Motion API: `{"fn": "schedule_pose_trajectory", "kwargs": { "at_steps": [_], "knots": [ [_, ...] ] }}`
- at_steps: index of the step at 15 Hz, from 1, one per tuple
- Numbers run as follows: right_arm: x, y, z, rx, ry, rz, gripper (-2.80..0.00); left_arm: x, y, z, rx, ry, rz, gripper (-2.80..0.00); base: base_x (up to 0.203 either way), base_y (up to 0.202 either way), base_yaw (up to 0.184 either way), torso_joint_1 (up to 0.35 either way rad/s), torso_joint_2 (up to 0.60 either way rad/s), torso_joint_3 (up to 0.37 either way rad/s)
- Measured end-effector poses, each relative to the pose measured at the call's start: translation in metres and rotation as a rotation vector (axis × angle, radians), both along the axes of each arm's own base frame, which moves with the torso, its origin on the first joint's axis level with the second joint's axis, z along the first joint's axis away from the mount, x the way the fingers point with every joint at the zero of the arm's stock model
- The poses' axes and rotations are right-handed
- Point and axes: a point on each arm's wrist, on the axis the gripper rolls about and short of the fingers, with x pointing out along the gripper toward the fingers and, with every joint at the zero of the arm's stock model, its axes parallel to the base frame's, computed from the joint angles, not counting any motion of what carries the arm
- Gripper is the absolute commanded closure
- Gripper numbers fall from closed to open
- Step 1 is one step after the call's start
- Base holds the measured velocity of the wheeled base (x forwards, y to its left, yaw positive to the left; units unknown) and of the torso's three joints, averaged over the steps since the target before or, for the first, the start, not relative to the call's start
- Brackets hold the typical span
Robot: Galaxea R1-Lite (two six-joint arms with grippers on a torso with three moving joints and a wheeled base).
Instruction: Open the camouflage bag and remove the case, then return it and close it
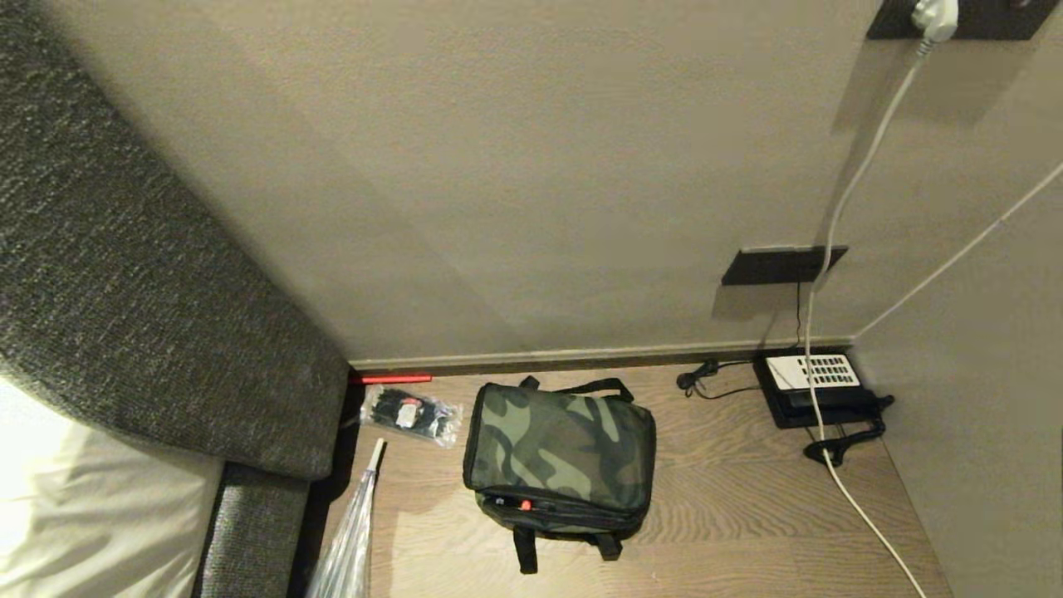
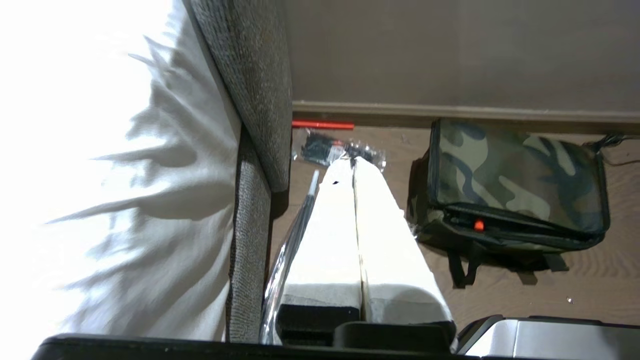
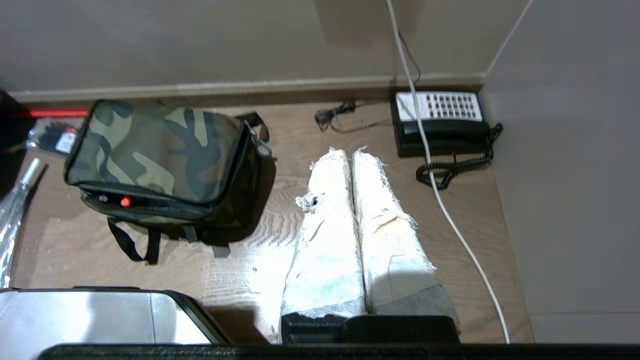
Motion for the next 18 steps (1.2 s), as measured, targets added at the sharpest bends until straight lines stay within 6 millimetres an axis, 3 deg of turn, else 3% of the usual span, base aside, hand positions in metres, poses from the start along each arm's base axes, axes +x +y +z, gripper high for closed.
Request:
{"fn": "schedule_pose_trajectory", "kwargs": {
  "at_steps": [18],
  "knots": [
    [0.0000, 0.0000, -0.0001, 0.000, 0.001, 0.000, 0.00, 0.0000, 0.0000, 0.0000, -0.003, -0.001, 0.001, 0.00, 0.000, 0.000, 0.000, 0.004, 0.00, 0.202]
  ]
}}
